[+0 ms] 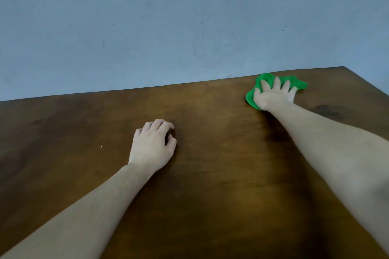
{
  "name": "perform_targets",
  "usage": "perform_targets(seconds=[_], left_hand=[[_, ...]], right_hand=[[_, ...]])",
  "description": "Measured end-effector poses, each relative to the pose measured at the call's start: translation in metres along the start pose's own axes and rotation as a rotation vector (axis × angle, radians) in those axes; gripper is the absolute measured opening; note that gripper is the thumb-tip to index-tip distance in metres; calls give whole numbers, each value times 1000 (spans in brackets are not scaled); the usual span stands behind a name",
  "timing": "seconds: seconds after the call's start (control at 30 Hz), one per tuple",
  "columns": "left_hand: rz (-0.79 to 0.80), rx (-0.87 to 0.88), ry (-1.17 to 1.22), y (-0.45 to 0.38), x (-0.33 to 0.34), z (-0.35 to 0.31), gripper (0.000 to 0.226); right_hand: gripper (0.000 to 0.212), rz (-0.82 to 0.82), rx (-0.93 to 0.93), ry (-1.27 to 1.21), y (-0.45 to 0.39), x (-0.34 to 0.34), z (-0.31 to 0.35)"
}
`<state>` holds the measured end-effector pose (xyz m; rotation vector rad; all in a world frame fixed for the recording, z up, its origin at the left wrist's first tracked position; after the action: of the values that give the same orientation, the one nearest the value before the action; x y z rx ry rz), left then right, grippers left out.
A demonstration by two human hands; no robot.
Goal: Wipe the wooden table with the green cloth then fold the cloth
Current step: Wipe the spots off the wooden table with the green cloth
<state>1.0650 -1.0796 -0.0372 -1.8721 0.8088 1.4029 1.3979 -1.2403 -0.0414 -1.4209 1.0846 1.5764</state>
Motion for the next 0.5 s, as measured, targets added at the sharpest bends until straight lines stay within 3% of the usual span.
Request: perform_targets(seconds=[0.1, 0.3, 0.5], left_hand=[[-14, -11, 39, 7, -5, -1, 28], [-49, 16, 34, 37, -11, -6, 25], [-52, 87, 20, 62, -9, -28, 18]], right_hand=[[63, 17, -181, -1, 32, 7, 52], [58, 51, -727, 69, 125, 18, 155], [55, 17, -949, -4, 171, 27, 114]])
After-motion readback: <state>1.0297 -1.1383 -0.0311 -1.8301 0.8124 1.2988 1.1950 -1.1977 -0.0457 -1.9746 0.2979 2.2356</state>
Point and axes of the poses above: each hand's wrist, its own y-axis away from the middle knuckle, its own x-axis out of the palm, z = x × y, the point moved 2 cm from there along -y, towards the middle knuckle
